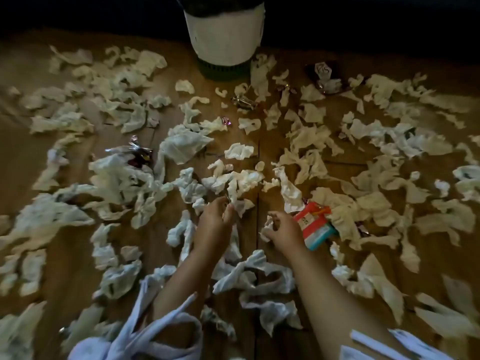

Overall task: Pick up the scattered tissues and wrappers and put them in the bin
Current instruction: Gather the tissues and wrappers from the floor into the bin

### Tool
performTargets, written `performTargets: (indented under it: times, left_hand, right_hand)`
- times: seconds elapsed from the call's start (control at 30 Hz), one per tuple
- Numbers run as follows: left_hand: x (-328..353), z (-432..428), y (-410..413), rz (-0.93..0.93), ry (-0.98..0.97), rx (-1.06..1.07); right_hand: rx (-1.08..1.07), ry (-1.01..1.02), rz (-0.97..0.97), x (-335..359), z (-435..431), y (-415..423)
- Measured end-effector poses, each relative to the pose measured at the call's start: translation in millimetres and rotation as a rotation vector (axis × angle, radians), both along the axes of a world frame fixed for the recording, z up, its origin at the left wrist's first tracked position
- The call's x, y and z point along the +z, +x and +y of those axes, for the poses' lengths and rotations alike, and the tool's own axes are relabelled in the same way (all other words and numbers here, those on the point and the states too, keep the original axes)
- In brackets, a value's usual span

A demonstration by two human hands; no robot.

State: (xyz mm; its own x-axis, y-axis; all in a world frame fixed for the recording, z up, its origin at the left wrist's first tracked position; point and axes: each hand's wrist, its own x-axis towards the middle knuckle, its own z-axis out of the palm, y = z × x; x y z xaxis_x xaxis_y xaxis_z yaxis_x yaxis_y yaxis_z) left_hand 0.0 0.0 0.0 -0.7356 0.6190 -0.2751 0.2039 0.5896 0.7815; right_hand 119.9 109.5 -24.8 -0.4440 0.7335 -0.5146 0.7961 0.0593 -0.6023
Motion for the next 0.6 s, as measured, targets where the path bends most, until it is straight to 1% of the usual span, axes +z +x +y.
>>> performTargets:
  times: [0.07,0.13,0.17,0.2,0.27,0.37,0.4,0.47,0.5,0.57,0.6]
  left_hand:
    - [-32.9,9.0,-11.8,-0.005,0.06,0.111]
    - [-62.9,16.5,-40.3,-0.036,0.08,0.247]
    - [-72.8,18.9,-54.1,-0.065,0.086,0.322]
    - [-76.5,20.2,-65.6,-0.08,0.075,0.381]
    - [-59.3,19.0,-72.4,-0.034,0.075,0.454]
    - [-51.5,7.2,-67.4,0.04,0.044,0.491]
    - [-57.3,1.6,-64.6,0.078,-0.009,0.466]
    - [-77.4,-7.6,-55.3,0.11,-0.163,0.315]
    - [-84.8,-9.3,-50.1,0.079,-0.224,0.219]
    - [-94.3,-7.0,-38.4,-0.002,-0.286,0.013]
    - [-95.5,-4.8,-32.7,0.025,-0.323,-0.083]
  right_hand:
    - [0.078,0.037,-0.06,-33.5,0.9,-6.1]
    - [0.064,0.028,-0.047,-61.5,1.0,-14.6]
    - [0.034,0.015,-0.006,-69.2,-2.6,-19.1]
    - [0.02,0.014,0.035,-74.0,-6.8,-24.4]
    - [0.017,0.025,0.119,-73.2,-14.9,-31.8]
    - [-0.043,0.042,0.204,-67.9,-9.0,-34.7]
    - [-0.065,0.047,0.234,-65.0,-3.0,-33.5]
    - [-0.119,0.05,0.286,-64.2,14.1,-27.4]
    - [-0.156,0.037,0.304,-63.6,22.2,-24.3]
    - [-0.267,-0.025,0.355,-61.7,33.1,-19.6]
    - [-0.32,-0.058,0.378,-60.5,36.6,-19.2]
